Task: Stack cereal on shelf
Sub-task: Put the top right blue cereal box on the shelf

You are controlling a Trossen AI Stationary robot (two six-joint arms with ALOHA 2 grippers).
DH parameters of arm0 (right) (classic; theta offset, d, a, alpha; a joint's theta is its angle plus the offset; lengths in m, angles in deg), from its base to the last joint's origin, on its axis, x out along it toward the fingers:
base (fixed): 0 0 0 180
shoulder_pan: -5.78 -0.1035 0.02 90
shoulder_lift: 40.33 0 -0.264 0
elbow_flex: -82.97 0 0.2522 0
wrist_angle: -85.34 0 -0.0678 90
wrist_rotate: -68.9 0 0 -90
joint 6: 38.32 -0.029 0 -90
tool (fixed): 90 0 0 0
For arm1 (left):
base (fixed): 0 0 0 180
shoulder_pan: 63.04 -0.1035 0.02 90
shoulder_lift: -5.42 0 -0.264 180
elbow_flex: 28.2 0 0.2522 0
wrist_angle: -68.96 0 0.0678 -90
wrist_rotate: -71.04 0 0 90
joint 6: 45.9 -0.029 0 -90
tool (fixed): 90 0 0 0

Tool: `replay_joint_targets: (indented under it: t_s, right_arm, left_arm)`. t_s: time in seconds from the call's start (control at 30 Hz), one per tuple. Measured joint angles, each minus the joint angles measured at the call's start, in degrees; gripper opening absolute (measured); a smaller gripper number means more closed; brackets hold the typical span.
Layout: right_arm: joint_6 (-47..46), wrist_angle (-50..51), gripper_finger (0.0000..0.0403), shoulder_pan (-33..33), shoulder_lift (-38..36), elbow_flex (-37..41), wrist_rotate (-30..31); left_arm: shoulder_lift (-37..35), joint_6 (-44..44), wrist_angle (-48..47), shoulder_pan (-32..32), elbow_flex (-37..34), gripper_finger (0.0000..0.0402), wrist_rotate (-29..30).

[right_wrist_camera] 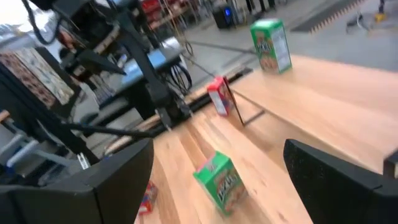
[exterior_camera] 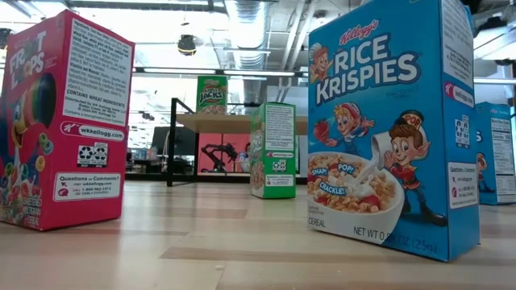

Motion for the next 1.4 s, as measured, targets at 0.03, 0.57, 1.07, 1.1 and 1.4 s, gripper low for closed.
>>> replay_joint_targets:
  t_s: [0.03, 0.57, 1.07, 1.1, 1.4]
  right_arm:
    - [-1.7, 1.9, 0.0382, 0.0, 0.6, -1.0, -0.8]
    - [-40.3, 38.5, 0.0382, 2.8, 10.6, -11.3, -17.3]
    - [-42.9, 40.8, 0.0382, 9.6, 22.5, -11.3, -29.3]
    - [-42.9, 40.8, 0.0382, 9.9, 23.3, -11.3, -30.0]
    - [-41.3, 41.7, 0.0382, 10.6, 28.5, -11.3, -35.3]
  left_arm:
    - [0.1, 0.0, 0.0, 0.0, 0.0, 0.0277, -0.1]
    - [1.1, -2.8, 0.0, -0.1, 0.0, 0.0277, -1.6]
    - [1.1, 4.2, -0.4, -0.1, 0.0, 0.0277, -1.3]
    - [1.1, 3.6, -0.4, -0.1, 0.0, 0.0277, -1.3]
    - [1.1, 1.7, -0.8, -0.1, 0.0, 0.0277, -1.3]
